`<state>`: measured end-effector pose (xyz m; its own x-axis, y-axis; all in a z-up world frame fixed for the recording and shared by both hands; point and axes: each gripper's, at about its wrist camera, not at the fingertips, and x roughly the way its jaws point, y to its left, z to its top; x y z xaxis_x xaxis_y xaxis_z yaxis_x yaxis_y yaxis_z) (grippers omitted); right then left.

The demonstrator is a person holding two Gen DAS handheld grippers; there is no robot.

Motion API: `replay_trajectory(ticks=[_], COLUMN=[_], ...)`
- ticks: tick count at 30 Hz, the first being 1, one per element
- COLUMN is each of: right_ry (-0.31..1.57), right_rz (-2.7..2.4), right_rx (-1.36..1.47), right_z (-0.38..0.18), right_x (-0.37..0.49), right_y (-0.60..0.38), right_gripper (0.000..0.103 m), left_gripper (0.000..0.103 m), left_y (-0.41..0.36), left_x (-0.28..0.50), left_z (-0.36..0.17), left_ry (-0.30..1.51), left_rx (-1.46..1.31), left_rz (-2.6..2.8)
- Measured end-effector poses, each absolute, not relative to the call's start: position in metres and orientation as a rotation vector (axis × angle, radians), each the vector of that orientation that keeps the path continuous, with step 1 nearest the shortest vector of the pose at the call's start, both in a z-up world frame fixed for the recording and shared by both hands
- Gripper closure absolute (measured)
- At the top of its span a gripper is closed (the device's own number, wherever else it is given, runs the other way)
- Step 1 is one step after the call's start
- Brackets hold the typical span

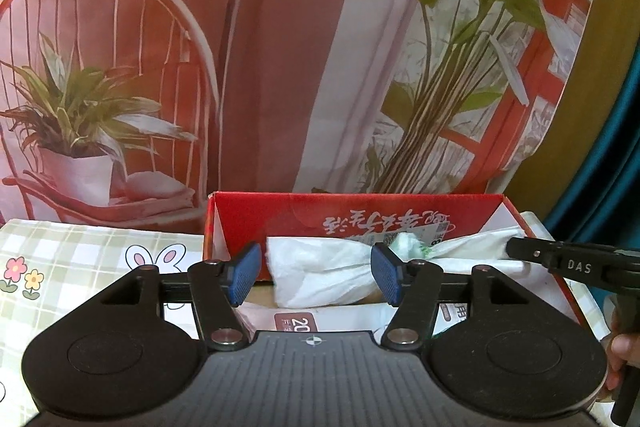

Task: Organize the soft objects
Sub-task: 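Lower the white bundle into the red box and open both grippers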

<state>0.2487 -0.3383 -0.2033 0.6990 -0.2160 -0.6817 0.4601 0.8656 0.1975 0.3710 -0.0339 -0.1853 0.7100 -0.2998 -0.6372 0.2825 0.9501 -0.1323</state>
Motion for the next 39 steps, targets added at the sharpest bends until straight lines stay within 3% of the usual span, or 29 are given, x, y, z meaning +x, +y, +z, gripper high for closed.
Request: replay_trajectory(ticks=[9,11,13,16,22,30,33,39], right_ry=[0.773,0.772,0.758,0.723,0.672,0.600,0.578,0.537], right_rz=[-0.284,-0.284,-0.286,-0.293,-0.267,-0.222,-0.228,-0.218], right_rx=[0.272,0.269,0.282,0.295,0.259,0.244,0.238,0.240], right_z=[-0.208,-0.207,-0.205,-0.198,-0.178,-0.160,-0.156,-0.150], right_x=[0.275,0.275,0.272,0.263,0.239,0.190,0.175,0.148], right_y=[-0.312,-0.311,-0.313,-0.313,-0.304,-0.278,-0.267,-0.250], right_gripper=[0.097,0.092,0.070,0.051,0.042,0.004,0.001,0.000], left_gripper=[0.039,0.035,0.034,0.033,0.028,0.012,0.000,0.000], left_y=[-0.030,-0.029,-0.029,-0.029,-0.024,-0.017,-0.019,-0.016], left_x=[0.363,0.361,0.357,0.350,0.325,0.281,0.266,0.240], left_z=[-0.184,-0.183,-0.181,-0.177,-0.167,-0.157,-0.156,-0.155], left_ry=[0.709,0.704,0.697,0.694,0.682,0.654,0.647,0.646], left_rx=[-0.006,-0.001,0.003,0.011,0.021,0.042,0.072,0.070], left_rz=[-0.330,-0.330,-0.328,-0.335,-0.344,-0.318,-0.307,-0.308])
